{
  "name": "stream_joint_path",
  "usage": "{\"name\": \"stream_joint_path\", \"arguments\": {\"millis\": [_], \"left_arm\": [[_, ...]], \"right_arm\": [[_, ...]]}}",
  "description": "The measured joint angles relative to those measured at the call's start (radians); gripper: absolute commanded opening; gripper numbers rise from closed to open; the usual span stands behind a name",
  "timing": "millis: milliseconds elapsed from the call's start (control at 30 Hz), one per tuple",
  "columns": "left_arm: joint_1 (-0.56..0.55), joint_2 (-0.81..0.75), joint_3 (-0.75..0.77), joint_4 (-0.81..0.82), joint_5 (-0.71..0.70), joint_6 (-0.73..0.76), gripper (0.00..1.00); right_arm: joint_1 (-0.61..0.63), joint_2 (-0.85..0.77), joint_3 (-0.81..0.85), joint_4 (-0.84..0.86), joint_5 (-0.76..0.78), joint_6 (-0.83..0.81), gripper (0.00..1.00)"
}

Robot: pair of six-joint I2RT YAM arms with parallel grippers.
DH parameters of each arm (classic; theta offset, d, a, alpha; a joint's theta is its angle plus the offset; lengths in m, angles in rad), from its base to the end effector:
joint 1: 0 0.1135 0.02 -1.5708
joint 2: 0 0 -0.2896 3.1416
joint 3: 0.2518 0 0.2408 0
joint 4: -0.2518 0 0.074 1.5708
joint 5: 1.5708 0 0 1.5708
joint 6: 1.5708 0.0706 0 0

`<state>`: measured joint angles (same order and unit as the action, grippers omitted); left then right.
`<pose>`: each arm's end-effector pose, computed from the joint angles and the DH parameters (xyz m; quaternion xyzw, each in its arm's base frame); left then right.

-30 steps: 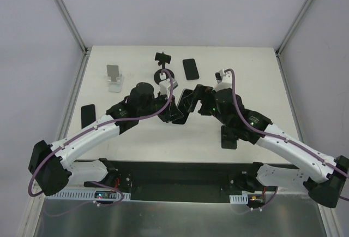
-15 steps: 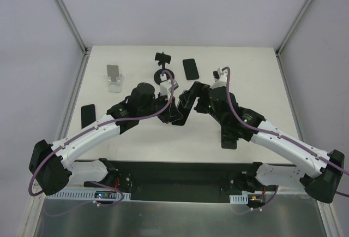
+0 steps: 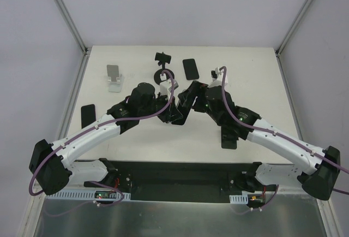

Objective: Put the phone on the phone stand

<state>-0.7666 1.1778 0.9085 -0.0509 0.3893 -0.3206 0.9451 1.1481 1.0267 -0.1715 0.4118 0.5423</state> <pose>0.1846 -0.2150 0.3330 0.2863 0.7507 -0.4313 0.4104 0.1826 0.2045 0.3689 -0.0377 0.7943 0.2744 0.5407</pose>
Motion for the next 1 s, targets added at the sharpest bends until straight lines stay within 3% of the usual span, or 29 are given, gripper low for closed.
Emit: {"name": "stream_joint_path", "arguments": {"millis": [133,600,700,733,800,833,933,1000], "left_arm": [[0.0,0.0,0.0,0.0,-0.001,0.002,0.0],[-0.013,0.0,0.0,0.0,-0.006,0.022,0.0],[-0.013,0.0,0.0,0.0,-0.006,0.023,0.0],[-0.013,0.0,0.0,0.0,-0.007,0.023,0.0],[-0.013,0.0,0.001,-0.004,-0.008,0.023,0.0],[-0.013,0.0,0.003,-0.008,-0.008,0.023,0.05],[-0.013,0.002,0.01,-0.018,-0.009,0.029,0.59],[-0.013,0.003,0.023,-0.018,-0.008,0.042,0.68]], "right_arm": [[0.0,0.013,0.0,0.013,-0.001,0.0,0.83],[-0.001,0.026,0.0,0.026,-0.004,0.001,0.81],[-0.001,0.028,0.0,0.026,-0.005,0.001,0.68],[-0.001,0.029,0.0,0.026,-0.006,0.005,0.5],[-0.001,0.031,0.0,0.026,-0.007,0.003,0.23],[-0.002,0.032,0.0,0.026,-0.01,0.005,0.01],[-0.002,0.031,0.0,0.027,-0.01,0.001,0.01],[-0.002,0.031,-0.001,0.019,-0.007,-0.021,0.01]]}}
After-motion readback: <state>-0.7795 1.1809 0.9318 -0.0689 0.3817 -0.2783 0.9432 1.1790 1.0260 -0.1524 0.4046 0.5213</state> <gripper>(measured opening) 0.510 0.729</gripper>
